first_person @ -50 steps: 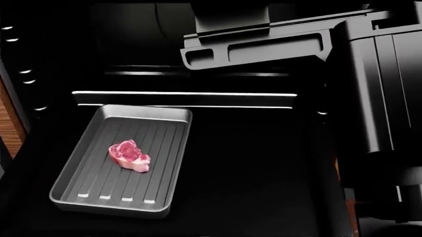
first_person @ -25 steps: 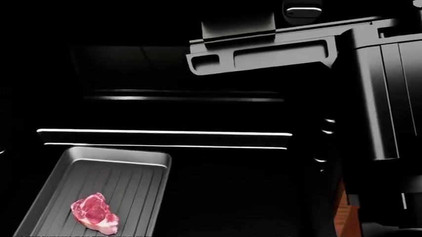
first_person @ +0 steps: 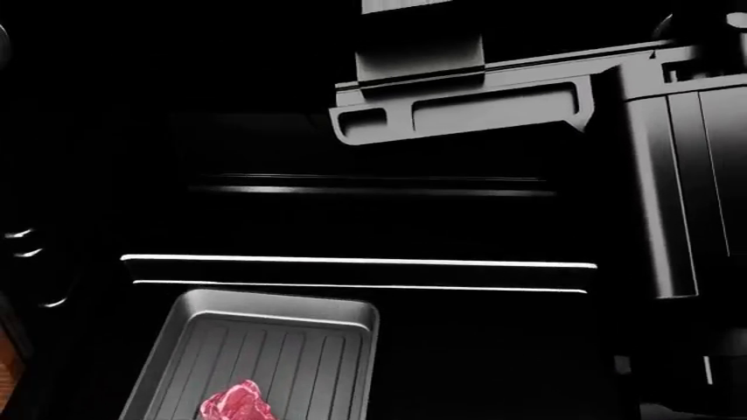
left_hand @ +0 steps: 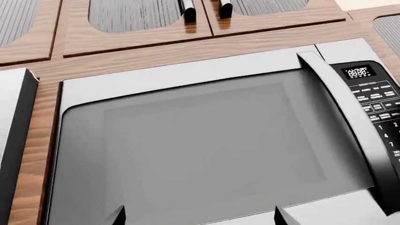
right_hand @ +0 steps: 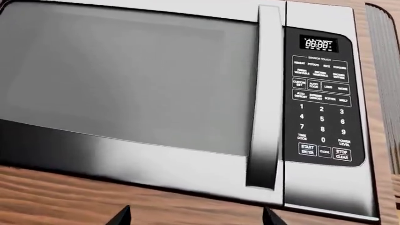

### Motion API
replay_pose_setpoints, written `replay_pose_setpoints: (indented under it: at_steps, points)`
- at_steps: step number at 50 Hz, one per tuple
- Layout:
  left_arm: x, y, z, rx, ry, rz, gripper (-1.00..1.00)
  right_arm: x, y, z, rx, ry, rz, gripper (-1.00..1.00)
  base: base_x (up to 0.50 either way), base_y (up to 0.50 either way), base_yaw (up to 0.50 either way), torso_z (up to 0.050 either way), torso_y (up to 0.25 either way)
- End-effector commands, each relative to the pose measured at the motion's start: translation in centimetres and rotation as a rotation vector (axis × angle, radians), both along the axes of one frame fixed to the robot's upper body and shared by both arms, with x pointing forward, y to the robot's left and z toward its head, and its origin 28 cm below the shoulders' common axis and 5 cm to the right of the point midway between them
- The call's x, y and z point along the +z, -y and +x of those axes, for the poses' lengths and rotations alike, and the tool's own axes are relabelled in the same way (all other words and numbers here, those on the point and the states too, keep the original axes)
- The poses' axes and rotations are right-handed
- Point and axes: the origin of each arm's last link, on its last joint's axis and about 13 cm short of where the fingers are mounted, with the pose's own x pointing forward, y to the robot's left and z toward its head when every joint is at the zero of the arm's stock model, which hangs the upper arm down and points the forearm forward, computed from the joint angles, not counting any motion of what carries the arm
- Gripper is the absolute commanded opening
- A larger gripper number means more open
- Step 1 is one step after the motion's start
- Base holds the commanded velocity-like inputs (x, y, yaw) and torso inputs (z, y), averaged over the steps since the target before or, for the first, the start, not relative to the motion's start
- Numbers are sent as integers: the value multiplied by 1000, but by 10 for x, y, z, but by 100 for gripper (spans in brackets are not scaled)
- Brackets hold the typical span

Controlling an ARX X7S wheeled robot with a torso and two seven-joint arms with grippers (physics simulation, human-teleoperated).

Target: Pick the steak from the oven and place it on the plate on the counter.

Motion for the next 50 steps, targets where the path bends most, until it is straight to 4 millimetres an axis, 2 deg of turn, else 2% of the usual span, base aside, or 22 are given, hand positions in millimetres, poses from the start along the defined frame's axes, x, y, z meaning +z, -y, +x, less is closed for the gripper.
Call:
replay_pose_setpoints:
  at_steps: [1,10,14,18,20,21,25,30,34,45,50]
  points:
    - [-2,3,-2,-18,-1,-1,100,-11,-7,7,60,-112,-43,100,0,0,0,0,0]
    - [-8,5,-6,-42,-10,-12,100,-71,-33,35,206,-420,-175,100,0,0,0,0,0]
    - [-11,3,-7,-39,-14,-22,100,-74,-40,49,289,-464,-155,100,0,0,0,0,0]
    - [-11,4,-8,-41,-16,-21,100,-93,-53,62,365,-525,-197,100,0,0,0,0,0]
    - [-12,5,-8,-44,-18,-21,100,-103,-65,77,414,-551,-237,100,0,0,0,0,0]
    - [-12,5,-8,-46,-17,-25,100,-118,-73,87,443,-582,-264,100,0,0,0,0,0]
    - [-15,6,-10,-49,-27,-11,100,-154,-81,102,476,-638,-241,100,0,0,0,0,0]
    - [-17,9,-10,-58,-48,14,100,-187,-94,118,537,-675,-195,100,0,0,0,0,0]
    - [-20,7,-11,-37,-61,23,100,-207,-105,123,577,-699,-170,100,0,0,0,0,0]
    - [-34,10,-3,-39,-99,28,100,-273,-99,141,544,-823,-96,100,0,0,0,0,0]
    - [-39,8,1,-34,-116,31,100,-287,-106,148,561,-849,-101,100,0,0,0,0,0]
